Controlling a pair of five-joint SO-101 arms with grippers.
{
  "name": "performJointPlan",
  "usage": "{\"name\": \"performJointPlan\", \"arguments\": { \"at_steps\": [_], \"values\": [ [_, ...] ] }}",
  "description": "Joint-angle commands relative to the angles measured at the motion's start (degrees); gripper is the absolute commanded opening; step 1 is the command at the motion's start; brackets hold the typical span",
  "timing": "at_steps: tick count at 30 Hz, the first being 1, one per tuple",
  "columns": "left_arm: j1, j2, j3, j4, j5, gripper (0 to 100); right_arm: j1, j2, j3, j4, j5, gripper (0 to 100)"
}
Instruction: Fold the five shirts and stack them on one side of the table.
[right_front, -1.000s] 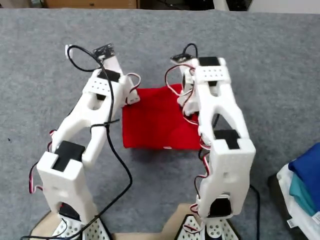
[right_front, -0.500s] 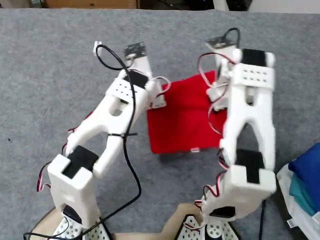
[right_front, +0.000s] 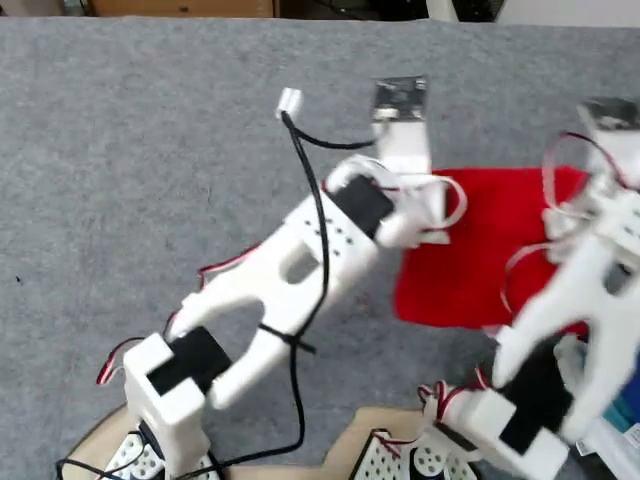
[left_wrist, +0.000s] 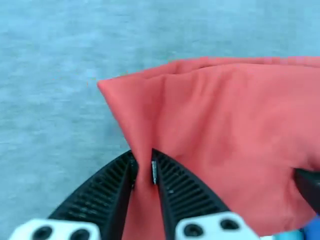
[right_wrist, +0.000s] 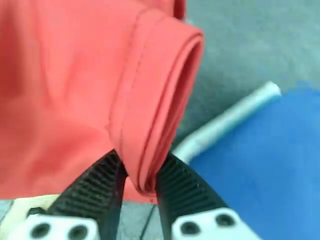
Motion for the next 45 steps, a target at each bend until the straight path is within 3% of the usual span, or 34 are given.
{"name": "performJointPlan", "arguments": {
  "at_steps": [1,7,21,36,45],
  "values": [
    [2.99,1.71,-7.03,-4.31,0.88,2,8.57,-6.02,-0.04,0.62,3.16,0.5],
    [8.62,11.65,-19.78,-5.63,0.88,2,18.68,-7.78,-0.04,-0.7,7.38,0.5],
    [17.49,36.53,-53.54,-7.12,0.88,2,38.11,-7.78,0.04,-7.3,7.56,0.5],
    [21.8,41.36,-57.14,-12.92,0.88,2,47.96,-4.88,1.8,-13.89,7.65,0.5],
    [21.89,41.36,-54.68,-15.38,0.88,2,48.22,-4.7,2.24,-14.07,9.67,0.9]
  ]
}}
